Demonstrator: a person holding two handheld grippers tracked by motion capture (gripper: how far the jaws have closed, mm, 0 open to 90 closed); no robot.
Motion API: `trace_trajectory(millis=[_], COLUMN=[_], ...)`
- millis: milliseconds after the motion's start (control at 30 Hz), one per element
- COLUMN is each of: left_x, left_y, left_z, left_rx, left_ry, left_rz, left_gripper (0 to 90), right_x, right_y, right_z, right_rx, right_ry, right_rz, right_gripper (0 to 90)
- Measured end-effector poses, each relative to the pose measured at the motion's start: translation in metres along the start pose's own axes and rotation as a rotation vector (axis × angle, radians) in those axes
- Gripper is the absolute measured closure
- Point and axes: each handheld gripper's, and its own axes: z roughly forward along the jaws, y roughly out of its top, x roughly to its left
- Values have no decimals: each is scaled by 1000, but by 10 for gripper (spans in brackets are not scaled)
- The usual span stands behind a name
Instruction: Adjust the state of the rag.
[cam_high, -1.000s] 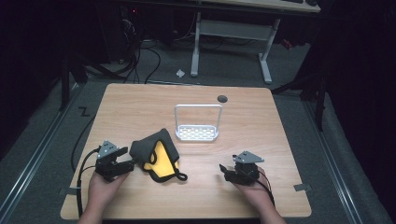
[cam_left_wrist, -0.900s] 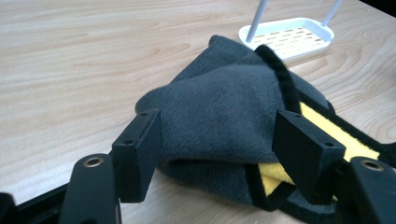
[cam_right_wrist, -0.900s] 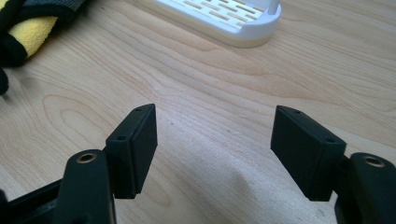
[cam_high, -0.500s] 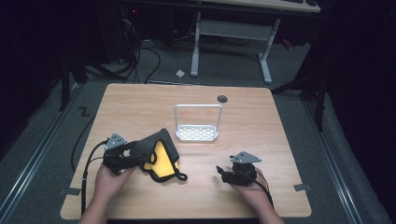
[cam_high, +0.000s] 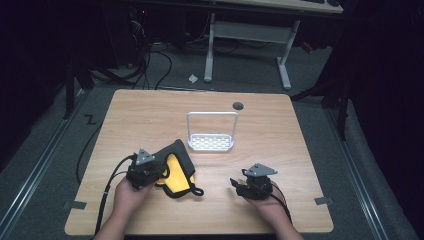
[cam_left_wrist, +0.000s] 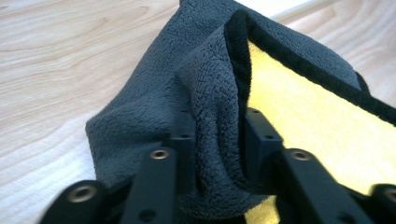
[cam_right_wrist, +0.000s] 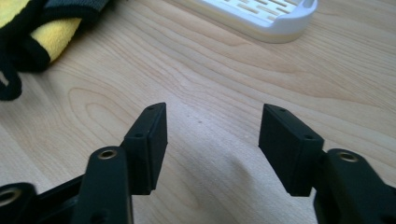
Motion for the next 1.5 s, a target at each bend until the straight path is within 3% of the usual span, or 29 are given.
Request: trace_trajectory(millis=[33,100,167,233,267,333,400,533,700,933,1300,1500], left_x=[0,-12,-22,-29,-41,-46,-62,-72,-65,-64,-57,-58], left_y=[0,-4,-5,-4,-3,-2,-1,0,-1,-2,-2,-2], left_z=[0,-1,-1,0,3,4,9,12,14,16,16,16], left_rx=[0,-7,-7,-6,-3,-3,-7,-15,-60,-72,-84,-82], left_ry=[0,-59,-92,-101,-121,-129,-148,-150,-108,-92,-69,-83], left_rz=[0,-4,-1,9,25,30,50,67,16,20,1,-20], left_gripper=[724,735,741,744,745,746,747,747,767,766,764,762], right_x=[0,2,4,6,10,15,21,28,43,64,74,80], right_y=[0,1,1,1,1,2,2,1,-3,-3,-4,-4], right_z=[0,0,0,0,0,0,-1,-5,-10,-5,1,4], right_rx=[0,-1,-2,0,6,6,5,-1,1,42,81,84], right_ry=[0,23,39,50,67,76,86,88,136,209,283,283], right_rz=[0,4,1,1,-7,-22,-29,-50,-75,-103,-102,-122], right_gripper=[439,479,496,500,502,502,504,506,515,554,557,549])
